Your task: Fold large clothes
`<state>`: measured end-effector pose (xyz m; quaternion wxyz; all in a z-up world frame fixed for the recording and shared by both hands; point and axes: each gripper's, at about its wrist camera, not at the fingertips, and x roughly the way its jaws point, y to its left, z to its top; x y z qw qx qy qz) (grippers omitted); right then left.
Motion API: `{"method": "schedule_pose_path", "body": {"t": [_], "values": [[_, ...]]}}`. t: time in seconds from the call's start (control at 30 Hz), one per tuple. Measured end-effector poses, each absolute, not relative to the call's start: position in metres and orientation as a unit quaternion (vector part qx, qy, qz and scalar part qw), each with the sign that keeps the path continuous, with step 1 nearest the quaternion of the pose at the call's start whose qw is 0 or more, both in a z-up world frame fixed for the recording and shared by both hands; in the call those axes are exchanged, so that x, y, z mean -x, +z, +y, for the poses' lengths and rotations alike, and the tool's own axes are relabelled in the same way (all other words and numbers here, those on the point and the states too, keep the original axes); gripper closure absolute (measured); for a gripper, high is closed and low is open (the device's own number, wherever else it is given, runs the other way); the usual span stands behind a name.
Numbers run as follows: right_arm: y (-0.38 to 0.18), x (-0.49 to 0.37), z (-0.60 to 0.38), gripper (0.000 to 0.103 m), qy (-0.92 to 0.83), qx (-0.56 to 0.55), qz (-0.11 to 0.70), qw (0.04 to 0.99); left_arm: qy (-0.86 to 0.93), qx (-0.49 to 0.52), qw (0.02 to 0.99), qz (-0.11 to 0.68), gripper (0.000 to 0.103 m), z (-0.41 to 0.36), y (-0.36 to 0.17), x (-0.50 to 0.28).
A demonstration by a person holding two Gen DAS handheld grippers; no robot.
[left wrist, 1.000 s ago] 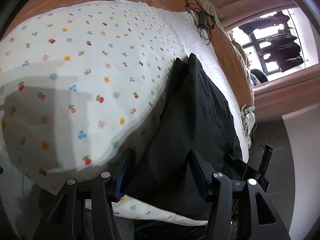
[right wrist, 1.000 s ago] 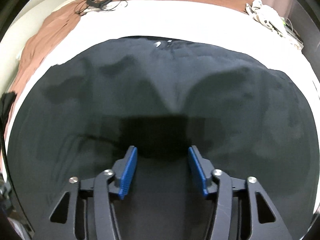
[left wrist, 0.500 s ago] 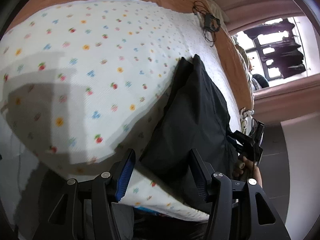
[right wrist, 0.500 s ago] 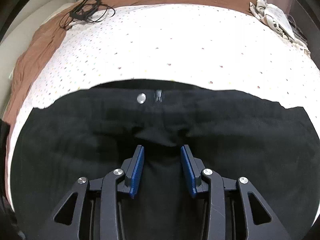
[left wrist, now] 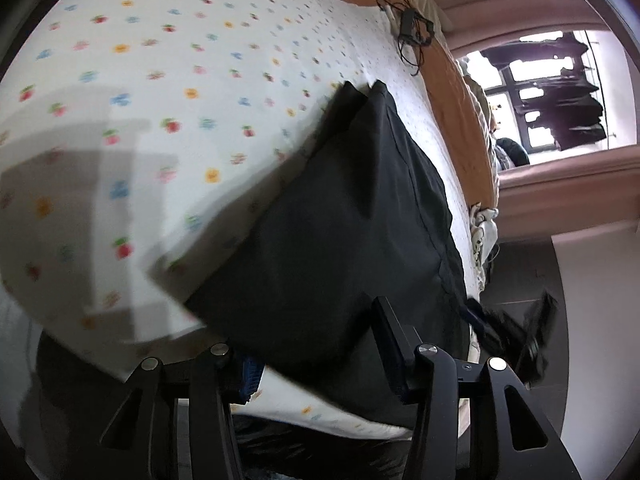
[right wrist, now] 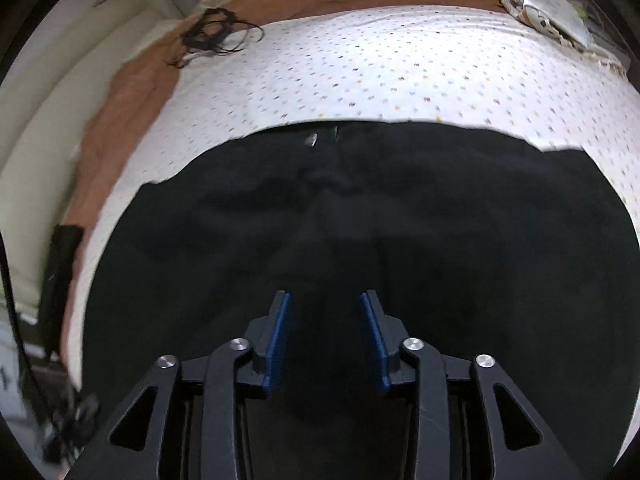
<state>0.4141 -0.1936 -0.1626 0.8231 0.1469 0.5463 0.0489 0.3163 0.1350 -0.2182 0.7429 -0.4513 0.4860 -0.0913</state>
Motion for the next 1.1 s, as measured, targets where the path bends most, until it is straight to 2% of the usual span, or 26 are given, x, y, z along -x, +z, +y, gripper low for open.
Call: {"method": "schedule_pose_path", "body": {"t": [0.07,0.1,0.17,0.37,0.73,1.1], "values": [[-0.156,-0.395,-0.195,0.049,0.057,-0.156,0.537,0.827,-0.088,0.449,0.746,0.485,0.053,0.131,-0.219,-0.321],[-0.152,-0.383,-0.196,0.049,0.055,-0.157,0.530,0.831,-0.088,0.449,0.747,0.483,0.053,0.129,-0.220,-0.323],[-0.148,-0.367,-0.198,0.049,0.054,-0.158,0.524,0.835,-0.083,0.448,0.747,0.484,0.063,0.126,-0.220,-0.326],[-0.153,-0.333,-0.191,0.049,0.073,-0.181,0.527,0.827,-0.089,0.430,0.764,0.474,0.085,0.121,-0.202,-0.329],[-0.176,-0.281,-0.160,0.049,0.104,-0.199,0.560,0.797,-0.161,0.431,0.778,0.428,0.090,0.100,-0.143,-0.341],[-0.198,-0.248,-0.162,0.052,0.094,-0.228,0.566,0.787,-0.265,0.400,0.783,0.396,0.090,0.032,-0.075,-0.359]]}}
